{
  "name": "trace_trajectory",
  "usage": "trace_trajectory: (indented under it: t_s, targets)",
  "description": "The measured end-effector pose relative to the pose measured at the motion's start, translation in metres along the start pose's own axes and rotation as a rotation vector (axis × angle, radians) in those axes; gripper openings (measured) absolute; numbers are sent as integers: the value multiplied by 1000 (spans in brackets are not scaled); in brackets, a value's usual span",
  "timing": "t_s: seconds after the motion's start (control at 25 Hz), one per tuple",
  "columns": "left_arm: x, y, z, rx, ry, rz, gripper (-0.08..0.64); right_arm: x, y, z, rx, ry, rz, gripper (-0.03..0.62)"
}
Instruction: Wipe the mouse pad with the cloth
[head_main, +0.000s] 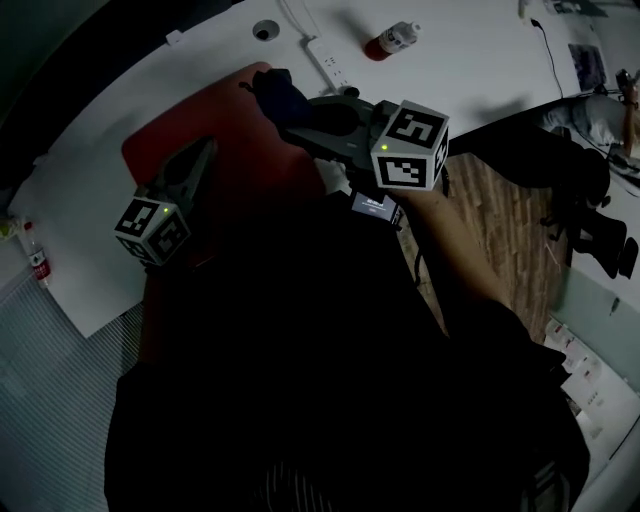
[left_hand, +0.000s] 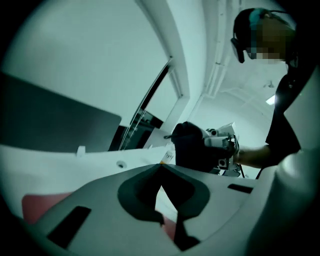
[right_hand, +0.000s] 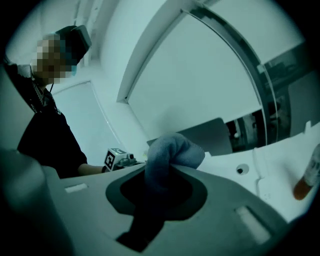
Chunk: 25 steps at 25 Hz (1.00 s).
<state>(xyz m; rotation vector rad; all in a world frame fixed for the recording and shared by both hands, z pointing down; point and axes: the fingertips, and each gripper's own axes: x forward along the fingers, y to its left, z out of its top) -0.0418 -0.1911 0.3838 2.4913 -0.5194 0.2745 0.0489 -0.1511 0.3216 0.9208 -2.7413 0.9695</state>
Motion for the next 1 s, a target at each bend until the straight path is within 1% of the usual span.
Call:
trace_trajectory:
  t_s: [0.08,0.2,0.24,0.32,0.4,0.52,0.6,0.72,0.88,1.0]
  targets:
    - [-1,-22,23,85,-13,-49,8,-12,10,10,-55,-26,-45,60]
    - [-6,-44,46,228,9,-109,8,-21,25,17,-125,-22,-74,60]
    - [-9,-48,52,260,10,-123,8,-23,28,20,-134,-25,-86,60]
    - [-13,-56,58,292,5,-161,8,-24,33,22,-145,-31,-115,60]
    - [-13,-58,57,296,4,-197,8,-23,37,22,-151,-39,-144,60]
    - [-10,-56,58,273,-24,-203,8,-19,46,19,-156,-38,-169,60]
    - [-9,-67,59,255,-58,-233,8,-21,54,16,-165,-19,-182,60]
    - [-13,-82,54,237,-60,-273,8,-22,63,15,-173,-9,-190,60]
    - [-21,-84,48,228,-52,-280,8,-19,73,13,-190,-11,-186,60]
    - [-27,-84,45,240,-44,-273,8,-20,79,10,-193,-13,-183,60]
